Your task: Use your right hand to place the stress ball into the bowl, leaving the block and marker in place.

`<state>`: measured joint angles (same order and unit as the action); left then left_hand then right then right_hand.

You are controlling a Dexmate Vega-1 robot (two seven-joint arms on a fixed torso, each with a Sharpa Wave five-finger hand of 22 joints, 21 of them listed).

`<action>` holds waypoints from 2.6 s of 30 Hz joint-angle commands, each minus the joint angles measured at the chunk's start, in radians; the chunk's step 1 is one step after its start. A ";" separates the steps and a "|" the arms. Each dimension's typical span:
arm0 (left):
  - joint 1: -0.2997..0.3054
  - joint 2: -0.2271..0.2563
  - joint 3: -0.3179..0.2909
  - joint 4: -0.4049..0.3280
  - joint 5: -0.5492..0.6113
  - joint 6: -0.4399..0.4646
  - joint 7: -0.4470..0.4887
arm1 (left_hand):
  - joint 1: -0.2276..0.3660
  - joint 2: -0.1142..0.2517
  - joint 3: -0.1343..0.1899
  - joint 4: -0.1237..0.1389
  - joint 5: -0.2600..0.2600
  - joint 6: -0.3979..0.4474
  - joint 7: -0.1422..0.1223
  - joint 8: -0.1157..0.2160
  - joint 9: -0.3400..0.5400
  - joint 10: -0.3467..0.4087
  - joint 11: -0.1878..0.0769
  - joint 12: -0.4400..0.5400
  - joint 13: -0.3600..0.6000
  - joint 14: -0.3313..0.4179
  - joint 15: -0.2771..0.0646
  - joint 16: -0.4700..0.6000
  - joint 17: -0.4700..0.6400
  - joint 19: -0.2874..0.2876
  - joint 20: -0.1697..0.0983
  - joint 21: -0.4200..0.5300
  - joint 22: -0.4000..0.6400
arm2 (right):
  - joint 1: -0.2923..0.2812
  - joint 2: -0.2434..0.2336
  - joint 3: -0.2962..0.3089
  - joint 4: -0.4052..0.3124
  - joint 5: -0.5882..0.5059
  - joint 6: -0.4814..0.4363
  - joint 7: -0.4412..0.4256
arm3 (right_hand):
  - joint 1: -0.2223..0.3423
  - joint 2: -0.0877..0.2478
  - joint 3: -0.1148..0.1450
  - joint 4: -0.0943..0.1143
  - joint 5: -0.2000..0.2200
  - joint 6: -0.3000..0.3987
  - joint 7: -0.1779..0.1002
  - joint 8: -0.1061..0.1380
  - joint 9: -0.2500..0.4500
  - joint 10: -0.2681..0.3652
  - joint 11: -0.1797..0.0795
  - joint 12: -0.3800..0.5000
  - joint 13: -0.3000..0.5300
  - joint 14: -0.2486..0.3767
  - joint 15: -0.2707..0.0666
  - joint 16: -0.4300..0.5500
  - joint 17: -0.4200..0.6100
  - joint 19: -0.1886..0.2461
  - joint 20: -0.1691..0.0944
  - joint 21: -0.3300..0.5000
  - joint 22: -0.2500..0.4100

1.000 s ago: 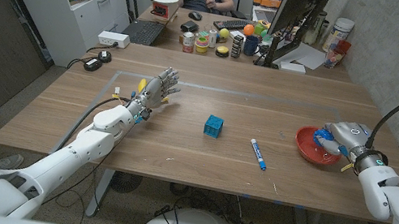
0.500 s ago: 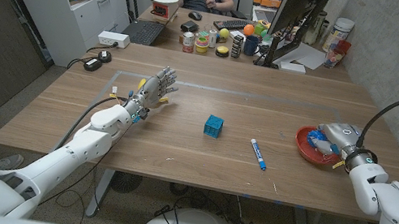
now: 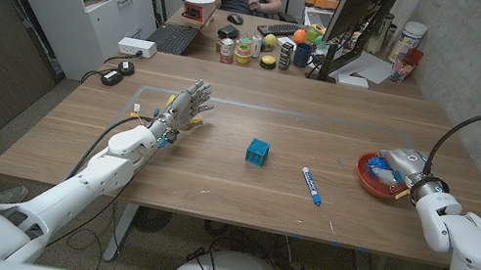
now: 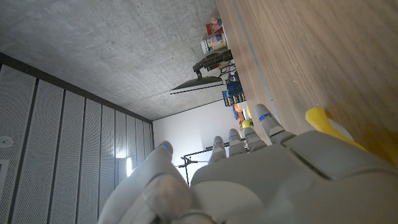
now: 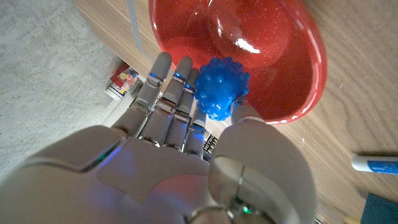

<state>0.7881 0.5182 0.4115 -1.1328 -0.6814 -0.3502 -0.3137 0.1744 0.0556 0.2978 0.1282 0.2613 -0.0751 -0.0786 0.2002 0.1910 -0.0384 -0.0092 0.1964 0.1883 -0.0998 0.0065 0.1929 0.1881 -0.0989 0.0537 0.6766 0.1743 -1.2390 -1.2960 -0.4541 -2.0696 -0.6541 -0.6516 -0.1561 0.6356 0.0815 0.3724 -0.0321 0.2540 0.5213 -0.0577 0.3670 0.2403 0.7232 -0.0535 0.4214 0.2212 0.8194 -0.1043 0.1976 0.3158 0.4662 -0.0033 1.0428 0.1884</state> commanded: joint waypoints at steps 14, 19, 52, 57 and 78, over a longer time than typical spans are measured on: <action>0.003 0.000 -0.003 0.007 -0.004 -0.004 -0.007 | 0.002 0.013 -0.006 0.002 0.009 -0.008 -0.004 0.004 0.003 -0.007 0.003 0.005 0.002 -0.007 -0.002 -0.002 0.002 0.008 0.000 -0.006 0.006 | 0.035 -0.049 -0.009 -0.061 0.037 -0.054 0.173 | -0.144 -0.098 -0.091 0.054 0.018 -0.123 0.019 -0.079 -0.030 -0.187 0.028 -0.089 -0.011 -0.176 -0.028 -0.016 -0.022 -0.102 0.083 -0.066 -0.008; 0.005 0.002 -0.004 0.004 -0.005 -0.005 -0.007 | 0.002 0.013 -0.006 0.002 0.010 -0.008 -0.004 0.004 0.003 -0.006 0.003 0.005 0.002 -0.007 -0.002 -0.002 0.002 0.008 0.001 -0.007 0.006 | 0.026 -0.056 0.005 -0.073 0.055 -0.066 0.157 | -0.155 -0.102 -0.098 0.059 0.020 -0.133 0.022 -0.085 -0.031 -0.197 0.025 -0.094 -0.011 -0.184 -0.025 -0.014 -0.024 -0.106 0.089 -0.071 -0.009; 0.017 0.010 -0.009 -0.006 -0.008 -0.004 -0.004 | 0.003 0.015 -0.009 0.002 0.011 -0.008 -0.004 0.005 0.003 -0.007 0.003 0.005 0.002 -0.007 -0.002 -0.002 0.002 0.011 -0.001 -0.015 0.007 | -0.035 -0.132 0.092 -0.119 0.188 -0.077 0.021 | -0.195 -0.119 -0.124 0.078 0.024 -0.132 0.022 -0.092 -0.034 -0.193 0.031 -0.098 -0.011 -0.183 -0.022 -0.003 -0.032 -0.096 0.098 -0.088 -0.015; 0.019 0.011 -0.009 -0.006 -0.009 -0.003 -0.006 | 0.003 0.015 -0.010 0.002 0.011 -0.008 -0.004 0.004 0.003 -0.007 0.003 0.005 0.002 -0.007 -0.002 -0.002 0.002 0.012 0.000 -0.016 0.007 | -0.053 -0.148 0.114 -0.131 0.217 -0.090 -0.009 | -0.199 -0.120 -0.126 0.080 0.025 -0.132 0.022 -0.093 -0.034 -0.192 0.032 -0.098 -0.012 -0.184 -0.021 -0.002 -0.033 -0.095 0.098 -0.090 -0.015; 0.019 0.009 -0.013 0.010 -0.014 -0.012 -0.017 | 0.003 0.016 -0.012 0.001 0.011 -0.009 -0.004 0.004 0.003 -0.007 0.002 0.005 0.002 -0.007 -0.003 -0.002 0.002 0.013 0.001 -0.021 0.007 | -0.233 -0.242 0.336 -0.167 0.438 -0.114 -0.229 | -0.209 -0.120 -0.133 0.086 0.029 -0.127 0.021 -0.095 -0.035 -0.198 0.033 -0.105 -0.012 -0.188 -0.019 0.000 -0.038 -0.096 0.106 -0.104 -0.017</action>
<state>0.8071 0.5283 0.4018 -1.1315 -0.6924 -0.3562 -0.3252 0.1784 0.0596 0.2894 0.1283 0.2671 -0.0751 -0.0786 0.2002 0.1910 -0.0384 -0.0092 0.1964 0.1883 -0.0998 0.0065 0.1929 0.1880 -0.0878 0.0536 0.6612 0.1791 -1.3783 -1.4981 -0.2322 -2.2240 -0.3291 -0.7642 -0.2735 0.4360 -0.0379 0.2441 0.0513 0.2741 0.3930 -0.0357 0.2719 0.2046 0.5284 -0.0284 0.3211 0.2082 0.6376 -0.0627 0.1933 0.2784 0.3739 0.0935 0.9426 0.1686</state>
